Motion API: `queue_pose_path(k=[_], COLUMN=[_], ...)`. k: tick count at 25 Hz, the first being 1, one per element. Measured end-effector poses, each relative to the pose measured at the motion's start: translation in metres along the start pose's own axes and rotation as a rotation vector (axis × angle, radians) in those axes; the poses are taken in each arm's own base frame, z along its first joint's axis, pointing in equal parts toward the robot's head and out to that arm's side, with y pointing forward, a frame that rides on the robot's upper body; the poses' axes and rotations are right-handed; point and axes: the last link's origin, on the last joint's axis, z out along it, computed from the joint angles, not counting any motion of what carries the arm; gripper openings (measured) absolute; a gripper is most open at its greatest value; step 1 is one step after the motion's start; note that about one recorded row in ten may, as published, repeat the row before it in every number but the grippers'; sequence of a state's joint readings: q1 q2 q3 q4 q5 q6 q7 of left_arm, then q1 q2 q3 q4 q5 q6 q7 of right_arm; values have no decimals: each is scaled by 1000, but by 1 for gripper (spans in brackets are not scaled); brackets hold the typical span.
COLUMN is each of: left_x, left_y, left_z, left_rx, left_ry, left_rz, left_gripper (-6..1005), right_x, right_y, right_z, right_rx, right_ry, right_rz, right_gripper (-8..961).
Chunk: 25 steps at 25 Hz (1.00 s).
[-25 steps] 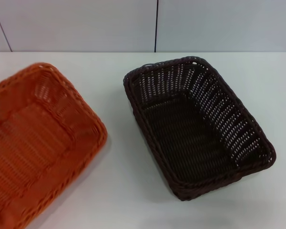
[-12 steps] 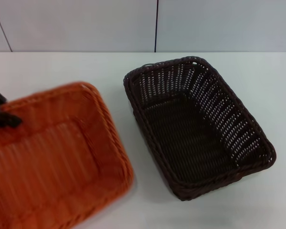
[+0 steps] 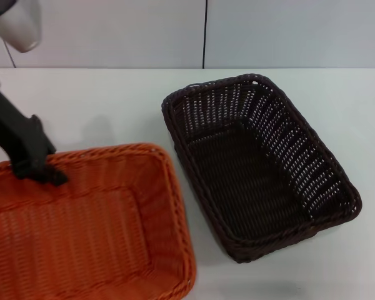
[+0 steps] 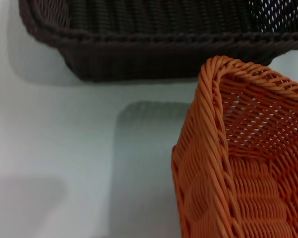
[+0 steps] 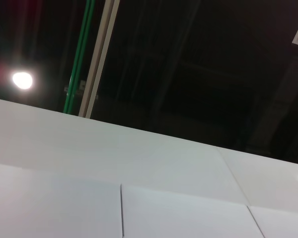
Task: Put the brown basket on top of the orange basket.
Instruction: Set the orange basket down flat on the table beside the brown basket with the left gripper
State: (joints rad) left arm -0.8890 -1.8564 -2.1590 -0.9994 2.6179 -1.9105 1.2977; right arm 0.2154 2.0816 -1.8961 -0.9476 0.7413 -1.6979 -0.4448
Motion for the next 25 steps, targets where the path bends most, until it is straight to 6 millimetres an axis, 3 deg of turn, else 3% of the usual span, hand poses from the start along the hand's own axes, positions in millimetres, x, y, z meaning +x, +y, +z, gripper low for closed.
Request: queue_pose_path(k=[11,18,25], left_x=[50,98,125], left_y=[-9,-11,-15], left_z=[18,31,40], left_rx=[20,47,89], left_ry=[-26,-4,31], left_rz=[115,201,188], left_gripper=[153,151,150], right_x=[-4,-4,-4], right_y=[-6,-9,-10], right_z=[-6,-12,-15], right_rx=[-15,-28,-39], right_ry=[1,8,17], right_rz=[-21,-38,-36], right_gripper=[675,675,675])
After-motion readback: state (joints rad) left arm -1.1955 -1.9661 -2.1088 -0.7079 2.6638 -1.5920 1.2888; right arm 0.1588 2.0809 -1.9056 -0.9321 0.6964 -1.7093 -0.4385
